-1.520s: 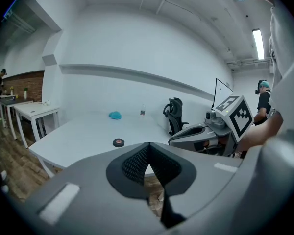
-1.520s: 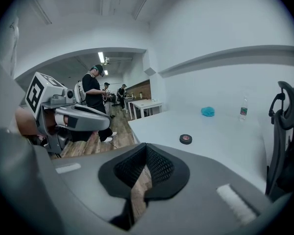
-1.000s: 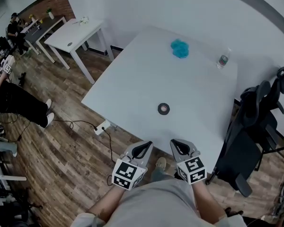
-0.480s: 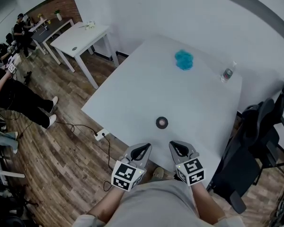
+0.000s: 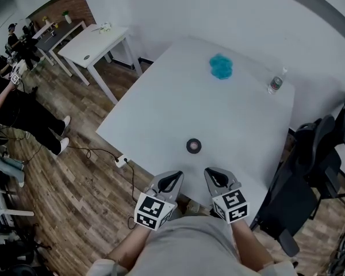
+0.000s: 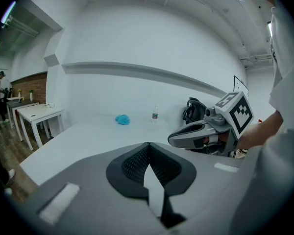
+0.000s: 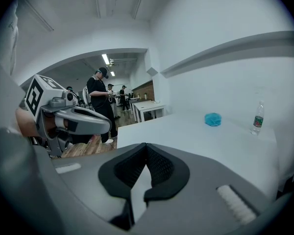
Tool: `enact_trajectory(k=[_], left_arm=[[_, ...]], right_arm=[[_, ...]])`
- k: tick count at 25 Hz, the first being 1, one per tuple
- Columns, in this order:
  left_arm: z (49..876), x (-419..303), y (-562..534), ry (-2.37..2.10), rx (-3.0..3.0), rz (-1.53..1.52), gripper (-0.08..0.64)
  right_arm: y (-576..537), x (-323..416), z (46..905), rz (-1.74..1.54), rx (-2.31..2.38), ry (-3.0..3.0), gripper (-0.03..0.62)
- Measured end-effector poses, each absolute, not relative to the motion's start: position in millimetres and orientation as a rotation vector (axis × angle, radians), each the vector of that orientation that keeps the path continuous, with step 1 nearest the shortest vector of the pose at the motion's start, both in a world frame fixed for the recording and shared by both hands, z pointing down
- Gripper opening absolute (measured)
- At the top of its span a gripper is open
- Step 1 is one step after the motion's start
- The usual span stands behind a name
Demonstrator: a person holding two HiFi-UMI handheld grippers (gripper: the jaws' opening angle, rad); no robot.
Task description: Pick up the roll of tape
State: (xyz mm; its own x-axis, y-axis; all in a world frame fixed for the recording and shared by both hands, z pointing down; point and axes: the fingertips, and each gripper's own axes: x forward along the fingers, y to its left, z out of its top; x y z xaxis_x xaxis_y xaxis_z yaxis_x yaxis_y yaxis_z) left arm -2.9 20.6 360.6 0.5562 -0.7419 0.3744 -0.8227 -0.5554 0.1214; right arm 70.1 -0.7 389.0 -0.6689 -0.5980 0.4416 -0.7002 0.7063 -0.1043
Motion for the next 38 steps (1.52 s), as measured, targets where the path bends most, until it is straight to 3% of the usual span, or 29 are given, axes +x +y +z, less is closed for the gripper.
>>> enact_trajectory(k=[38], left_arm=[[405.3,-23.6,-81.2,-1.037,2.521,0.509,0.019]], right_arm=[[-85.6,57.5,433.2,0.498,1.107,-2.372,0.008]])
